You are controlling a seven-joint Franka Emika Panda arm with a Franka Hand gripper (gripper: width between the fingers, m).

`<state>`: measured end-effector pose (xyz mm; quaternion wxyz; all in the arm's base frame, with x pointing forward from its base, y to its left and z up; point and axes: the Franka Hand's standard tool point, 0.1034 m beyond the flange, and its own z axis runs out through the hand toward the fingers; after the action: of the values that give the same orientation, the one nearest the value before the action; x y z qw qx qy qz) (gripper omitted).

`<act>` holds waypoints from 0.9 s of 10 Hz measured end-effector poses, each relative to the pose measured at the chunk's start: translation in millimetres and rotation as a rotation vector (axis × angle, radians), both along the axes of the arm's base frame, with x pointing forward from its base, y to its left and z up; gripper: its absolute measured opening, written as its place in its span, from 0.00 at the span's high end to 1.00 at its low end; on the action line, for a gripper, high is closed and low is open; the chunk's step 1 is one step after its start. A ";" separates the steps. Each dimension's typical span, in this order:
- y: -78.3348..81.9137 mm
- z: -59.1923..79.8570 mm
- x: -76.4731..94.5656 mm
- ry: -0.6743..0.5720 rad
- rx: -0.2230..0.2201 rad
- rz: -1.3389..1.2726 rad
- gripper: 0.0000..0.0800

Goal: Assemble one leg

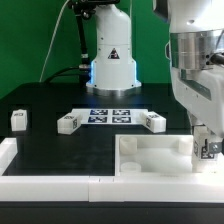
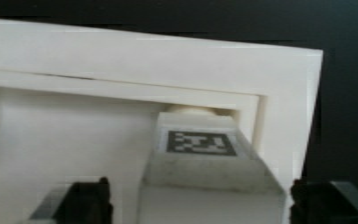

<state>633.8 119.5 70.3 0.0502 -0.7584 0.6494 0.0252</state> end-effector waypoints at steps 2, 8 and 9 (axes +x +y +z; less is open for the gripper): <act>1.6 0.2 -0.3 -0.029 -0.010 0.292 0.20; -3.5 1.3 1.1 -0.102 -0.054 1.127 0.19; -4.1 1.3 1.1 -0.106 -0.071 1.273 0.19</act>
Offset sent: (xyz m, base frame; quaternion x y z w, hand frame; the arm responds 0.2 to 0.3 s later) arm 0.0013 0.0044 -0.0006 -0.0360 0.0066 -0.3844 0.9224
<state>634.8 115.4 71.6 0.0321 -0.9971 0.0688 -0.0091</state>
